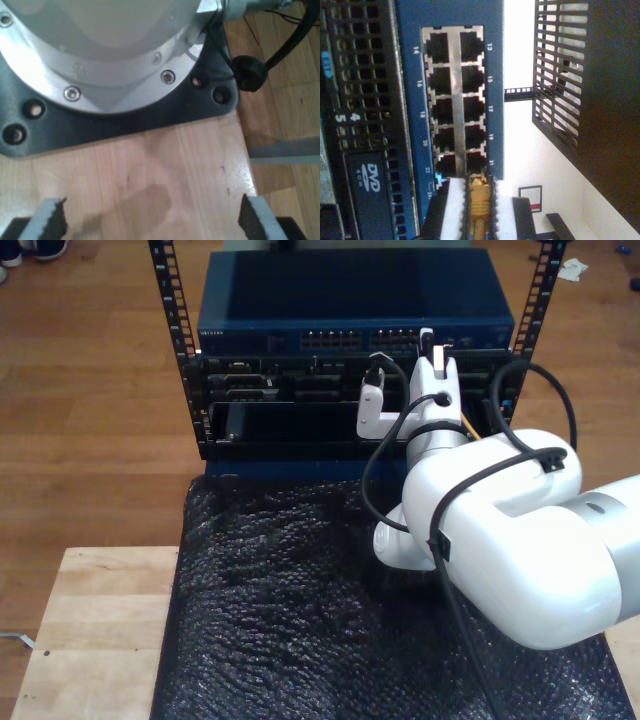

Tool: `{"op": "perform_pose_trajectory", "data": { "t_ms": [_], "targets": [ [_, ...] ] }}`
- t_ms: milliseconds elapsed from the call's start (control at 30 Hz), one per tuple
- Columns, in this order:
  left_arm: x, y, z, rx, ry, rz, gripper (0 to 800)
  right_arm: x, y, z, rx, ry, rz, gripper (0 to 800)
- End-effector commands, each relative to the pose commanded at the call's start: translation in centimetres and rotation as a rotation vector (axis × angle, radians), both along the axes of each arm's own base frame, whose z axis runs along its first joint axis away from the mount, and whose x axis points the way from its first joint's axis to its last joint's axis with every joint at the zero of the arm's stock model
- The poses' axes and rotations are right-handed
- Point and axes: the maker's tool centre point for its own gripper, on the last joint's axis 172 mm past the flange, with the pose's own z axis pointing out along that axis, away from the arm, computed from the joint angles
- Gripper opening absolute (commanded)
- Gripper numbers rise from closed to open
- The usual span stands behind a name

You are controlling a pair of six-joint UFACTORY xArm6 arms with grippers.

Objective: Grab the cable and plug it in

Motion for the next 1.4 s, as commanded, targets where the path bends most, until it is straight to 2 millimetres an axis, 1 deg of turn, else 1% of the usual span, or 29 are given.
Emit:
{"op": "perform_pose_trajectory", "data": {
  "t_ms": [133, 200, 267, 367, 467, 567, 700, 767, 867, 1000, 1200, 1333, 1400],
  "targets": [
    [0.0, 0.0, 0.0, 0.0, 0.0, 0.0, 800, -0.2, 0.1, 0.1, -0.001, 0.001, 0.002, 306],
    [0.0, 0.0, 0.0, 0.0, 0.0, 0.0, 800, -0.5, 0.7, 0.7, 0.001, -0.003, 0.011, 356],
    [0.0, 0.0, 0.0, 0.0, 0.0, 0.0, 800, -1.3, 1.6, 0.8, -0.003, 0.006, 0.027, 372],
    [0.0, 0.0, 0.0, 0.0, 0.0, 0.0, 800, -2.5, 1.6, 1.0, -0.008, 0.024, 0.034, 394],
    [0.0, 0.0, 0.0, 0.0, 0.0, 0.0, 800, -4.1, 2.1, 1.4, -0.014, 0.045, 0.05, 395],
    [0.0, 0.0, 0.0, 0.0, 0.0, 0.0, 800, -5.2, 1.7, 2.0, -0.018, 0.056, 0.051, 397],
    [0.0, 0.0, 0.0, 0.0, 0.0, 0.0, 800, -6.6, 1.0, 2.7, -0.021, 0.084, 0.057, 435],
    [0.0, 0.0, 0.0, 0.0, 0.0, 0.0, 800, -7.2, 0.9, 2.2, -0.023, 0.135, 0.066, 466],
    [0.0, 0.0, 0.0, 0.0, 0.0, 0.0, 800, -8.1, 0.1, 1.5, -0.021, 0.224, 0.078, 480],
    [0.0, 0.0, 0.0, 0.0, 0.0, 0.0, 800, -8.5, -0.2, 1.1, -0.005, 0.315, 0.094, 555],
    [0.0, 0.0, 0.0, 0.0, 0.0, 0.0, 800, -8.1, -3.6, 3.6, 0.035, 0.358, 0.065, 574],
    [0.0, 0.0, 0.0, 0.0, 0.0, 0.0, 800, -7.8, -5.0, 3.8, 0.04, 0.431, 0.07, 579],
    [0.0, 0.0, 0.0, 0.0, 0.0, 0.0, 800, -7.6, -6.4, 4.0, 0.028, 0.469, 0.069, 606]
  ]
}}
